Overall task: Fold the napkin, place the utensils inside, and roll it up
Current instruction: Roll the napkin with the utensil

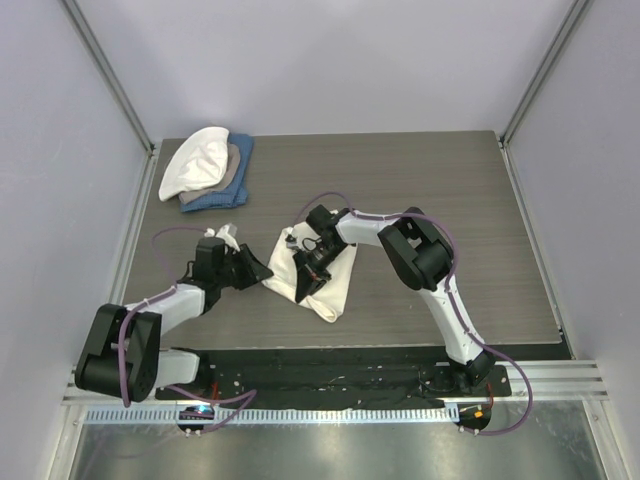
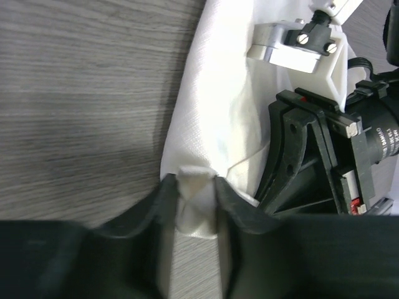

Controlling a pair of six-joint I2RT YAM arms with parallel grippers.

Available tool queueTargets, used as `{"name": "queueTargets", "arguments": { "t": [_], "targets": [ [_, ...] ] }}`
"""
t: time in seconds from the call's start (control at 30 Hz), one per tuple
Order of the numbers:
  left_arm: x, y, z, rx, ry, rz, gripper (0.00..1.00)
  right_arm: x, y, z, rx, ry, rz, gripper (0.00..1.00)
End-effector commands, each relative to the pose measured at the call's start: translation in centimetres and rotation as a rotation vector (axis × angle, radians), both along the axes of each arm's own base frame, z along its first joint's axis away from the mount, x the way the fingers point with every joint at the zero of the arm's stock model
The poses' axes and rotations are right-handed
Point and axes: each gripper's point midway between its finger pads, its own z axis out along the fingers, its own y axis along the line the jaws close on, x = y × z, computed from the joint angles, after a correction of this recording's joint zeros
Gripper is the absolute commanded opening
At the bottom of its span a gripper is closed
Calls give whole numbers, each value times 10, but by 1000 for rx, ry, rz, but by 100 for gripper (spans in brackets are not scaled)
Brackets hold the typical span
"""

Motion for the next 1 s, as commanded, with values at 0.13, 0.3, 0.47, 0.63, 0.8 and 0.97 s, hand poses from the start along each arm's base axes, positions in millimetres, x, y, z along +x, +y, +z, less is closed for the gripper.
{"name": "queueTargets", "arguments": {
  "t": [0.13,0.3,0.47,0.63,0.8,0.97],
  "targets": [
    [17,8,-8,76,23,21,2,21,-40,-65,-303,-216,-13,10],
    [13,10,-12,90,90,18,0,44,-34,-26,-266,-373,-50,35],
    [12,9,-11,94,133,21,0,67,-46,16,-258,-616,-135,52],
    [8,12,-9,116,184,23,0,74,-75,51,-345,-948,-181,61],
    [8,13,-5,124,193,22,0,73,-88,60,-412,-1220,-190,64],
    [7,14,-5,131,208,21,0,64,-74,73,-425,-1437,-164,65]
  ]
}}
